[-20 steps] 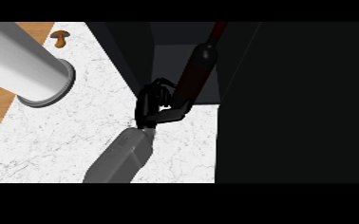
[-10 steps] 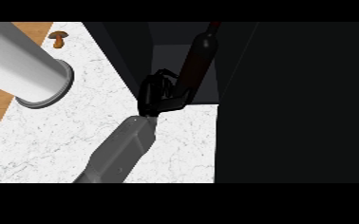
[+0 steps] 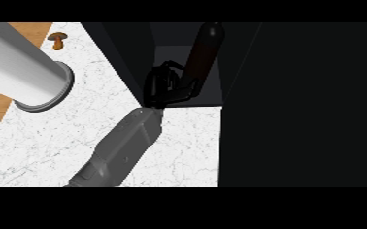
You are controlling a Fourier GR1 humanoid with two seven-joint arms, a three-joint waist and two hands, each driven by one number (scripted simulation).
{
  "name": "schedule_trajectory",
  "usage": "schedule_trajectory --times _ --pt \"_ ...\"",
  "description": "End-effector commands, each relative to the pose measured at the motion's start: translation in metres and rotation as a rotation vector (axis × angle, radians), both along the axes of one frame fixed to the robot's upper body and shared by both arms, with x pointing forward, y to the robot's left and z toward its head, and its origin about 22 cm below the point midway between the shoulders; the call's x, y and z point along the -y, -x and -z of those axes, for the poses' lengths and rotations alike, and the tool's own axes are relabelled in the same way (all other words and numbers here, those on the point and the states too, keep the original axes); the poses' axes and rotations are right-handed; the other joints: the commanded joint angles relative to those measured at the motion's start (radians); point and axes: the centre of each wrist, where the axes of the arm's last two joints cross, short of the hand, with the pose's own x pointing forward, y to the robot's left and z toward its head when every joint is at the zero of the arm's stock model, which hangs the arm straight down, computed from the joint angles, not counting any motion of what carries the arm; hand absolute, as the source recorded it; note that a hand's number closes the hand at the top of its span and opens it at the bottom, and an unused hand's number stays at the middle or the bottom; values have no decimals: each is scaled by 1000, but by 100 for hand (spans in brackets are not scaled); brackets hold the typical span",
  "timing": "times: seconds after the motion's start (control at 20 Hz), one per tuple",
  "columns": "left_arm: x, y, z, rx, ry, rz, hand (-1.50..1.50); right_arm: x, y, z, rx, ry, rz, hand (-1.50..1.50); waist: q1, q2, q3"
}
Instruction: Pick up the wine, place it into the cabinet and close the cabinet
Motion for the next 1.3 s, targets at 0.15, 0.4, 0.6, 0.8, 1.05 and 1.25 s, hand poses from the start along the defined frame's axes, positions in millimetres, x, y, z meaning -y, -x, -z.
schedule_trajectory --times 0.15,0.4,0.6,0.8,1.05,1.25 --pt "-6 -19 -8 6 -1 7 150 -6 2 -14 22 13 8 -150 -2 2 0" --pt "-5 -20 -10 -29 -33 -62 150 4 -3 -14 28 17 -31 -150 -26 8 0" --pt "-11 -23 -7 -73 -68 -49 150 9 2 6 18 -8 -11 -150 -14 5 0" --pt "-24 -24 1 -83 -54 -68 150 10 2 -2 20 17 -27 -150 -15 7 0" --pt "-20 -26 -4 -51 -43 -130 150 -4 -3 -7 19 -5 -12 -150 -16 7 -1" --pt "-23 -25 -1 0 -33 -180 150 18 -6 2 8 22 -30 -150 -20 8 0"
